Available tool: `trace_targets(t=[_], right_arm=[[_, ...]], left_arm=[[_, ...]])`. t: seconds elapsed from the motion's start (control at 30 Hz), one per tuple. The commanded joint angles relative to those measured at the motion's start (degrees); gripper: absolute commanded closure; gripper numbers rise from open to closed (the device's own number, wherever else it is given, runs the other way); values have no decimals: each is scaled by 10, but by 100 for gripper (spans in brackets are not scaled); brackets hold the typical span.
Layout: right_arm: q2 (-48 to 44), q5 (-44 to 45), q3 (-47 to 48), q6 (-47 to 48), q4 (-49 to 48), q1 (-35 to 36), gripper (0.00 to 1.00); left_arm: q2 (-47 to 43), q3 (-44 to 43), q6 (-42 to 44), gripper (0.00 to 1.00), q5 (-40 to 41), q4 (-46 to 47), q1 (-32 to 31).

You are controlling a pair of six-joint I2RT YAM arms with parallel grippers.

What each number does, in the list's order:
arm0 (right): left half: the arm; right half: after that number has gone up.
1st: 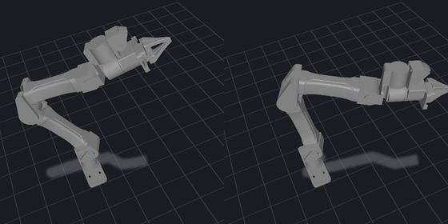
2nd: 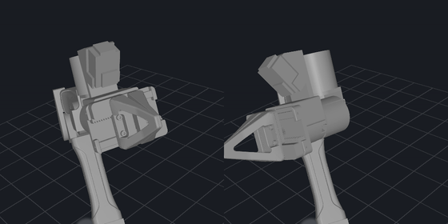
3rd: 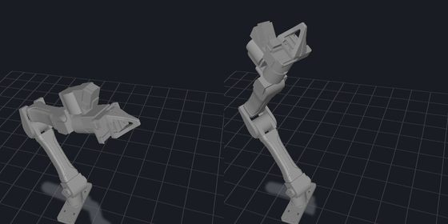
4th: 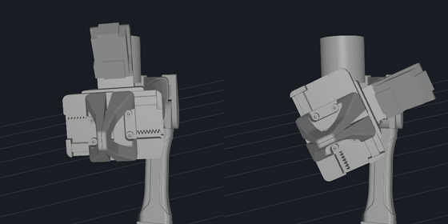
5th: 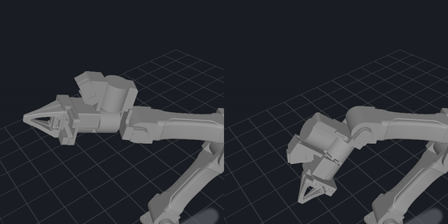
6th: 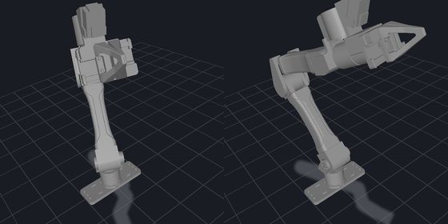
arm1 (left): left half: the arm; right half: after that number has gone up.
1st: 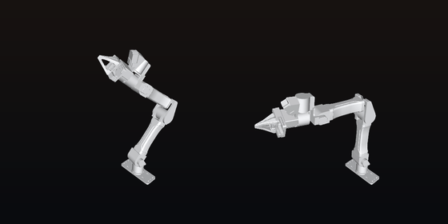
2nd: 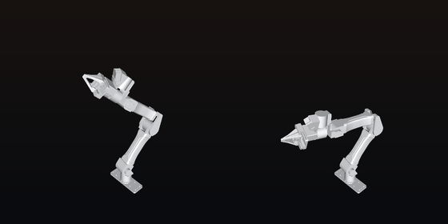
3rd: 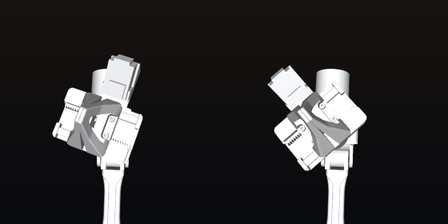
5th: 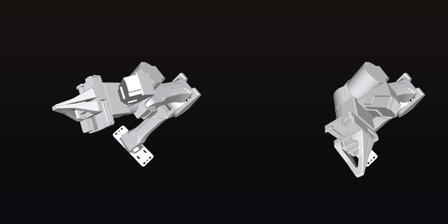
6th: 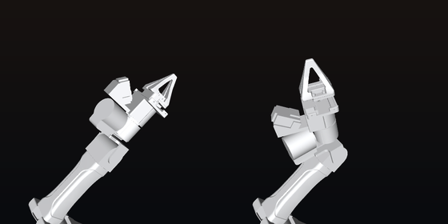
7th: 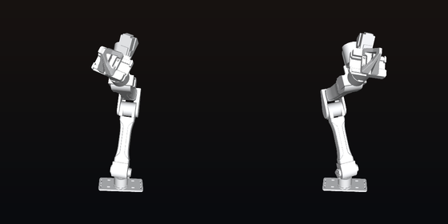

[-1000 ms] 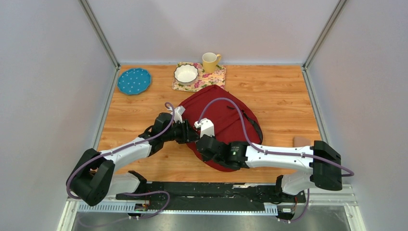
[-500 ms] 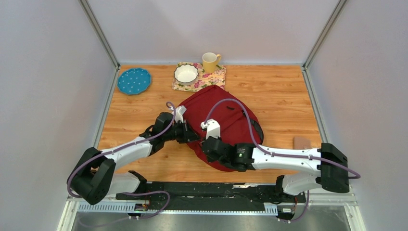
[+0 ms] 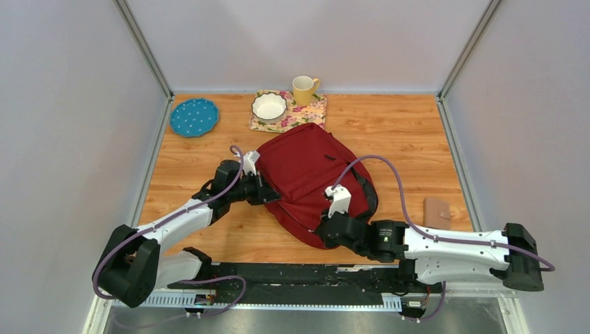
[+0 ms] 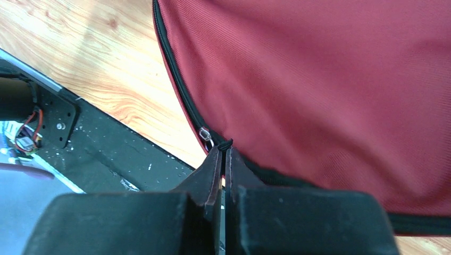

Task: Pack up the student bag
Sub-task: Zip the student bag at the center of the board.

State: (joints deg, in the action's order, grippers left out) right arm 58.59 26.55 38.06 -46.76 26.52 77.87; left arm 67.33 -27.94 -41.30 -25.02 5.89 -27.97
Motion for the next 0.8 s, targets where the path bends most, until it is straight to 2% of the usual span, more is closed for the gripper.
trace_targets(t=[0.0,0.07,0.13,0.17,0.27,0.33,0.43,0.53,0.67,0.77], right_arm=[[-35,25,0,-8,21,4,100],[-30,19,5,1,8,4,100],[-16,7,10,6,-9,4,100],[-13,3,12,6,-16,4,100],[1,-7,14,5,-36,4,100],[4,-11,12,5,-45,4,100],[5,-15,13,6,-51,4,100],[4,-17,13,11,-52,4,100],[3,-16,17,14,-47,4,100],[3,-17,19,15,-48,4,100]], left_arm=[[-24,-24,33,100,9,-10,44],[-27,-33,38,98,4,-25,48],[-34,-37,35,72,-9,-41,48],[-40,-32,30,51,-29,-39,48],[-84,16,-18,25,-50,-9,48],[-136,64,-60,25,-47,9,47],[-208,109,-97,24,-31,-12,45],[-278,154,-145,24,10,-18,20],[-317,153,-173,23,87,-83,-40],[-323,160,-215,23,140,-69,-92]])
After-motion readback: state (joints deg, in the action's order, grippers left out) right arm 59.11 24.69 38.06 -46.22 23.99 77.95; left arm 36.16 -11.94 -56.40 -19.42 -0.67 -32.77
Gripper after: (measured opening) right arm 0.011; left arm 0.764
